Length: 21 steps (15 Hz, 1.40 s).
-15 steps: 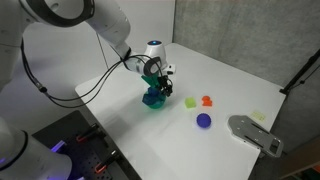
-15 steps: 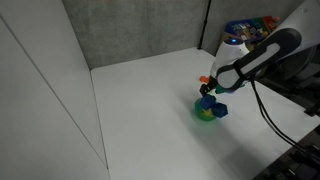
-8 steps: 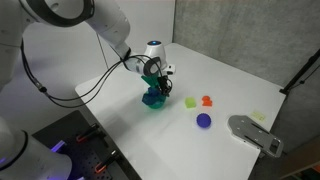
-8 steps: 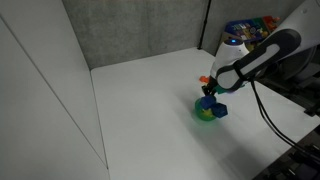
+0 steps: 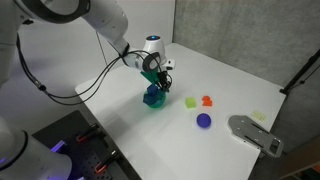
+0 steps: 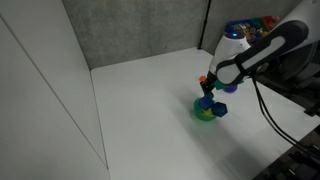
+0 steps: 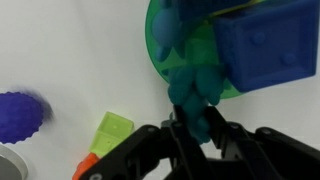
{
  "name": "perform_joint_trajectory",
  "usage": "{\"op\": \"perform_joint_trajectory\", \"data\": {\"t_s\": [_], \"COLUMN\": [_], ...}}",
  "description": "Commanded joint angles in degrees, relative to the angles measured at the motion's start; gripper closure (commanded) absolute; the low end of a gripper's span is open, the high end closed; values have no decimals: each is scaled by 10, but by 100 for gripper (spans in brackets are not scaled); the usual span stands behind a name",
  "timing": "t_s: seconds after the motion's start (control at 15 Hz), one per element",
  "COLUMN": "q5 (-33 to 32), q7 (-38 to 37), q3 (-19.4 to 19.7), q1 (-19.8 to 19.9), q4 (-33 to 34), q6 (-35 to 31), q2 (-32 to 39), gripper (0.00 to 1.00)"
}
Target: Put the green toy from the bowl on top of the yellow block
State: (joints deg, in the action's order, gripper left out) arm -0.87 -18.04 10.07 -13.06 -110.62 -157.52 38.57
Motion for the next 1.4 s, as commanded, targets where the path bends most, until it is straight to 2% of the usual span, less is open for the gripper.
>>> {"op": "perform_joint_trajectory", "data": {"t_s": [0.0,0.67,1.33], "q5": [-4,-4,40], "q7": [-15,-43,-71], "q3": [-1,43,128], "q1": [4,17,-28], "q4": [-15,18,66], "q6": [-9,-71,-196], "q2": [-40,7,108], "gripper": [91,91,90]}}
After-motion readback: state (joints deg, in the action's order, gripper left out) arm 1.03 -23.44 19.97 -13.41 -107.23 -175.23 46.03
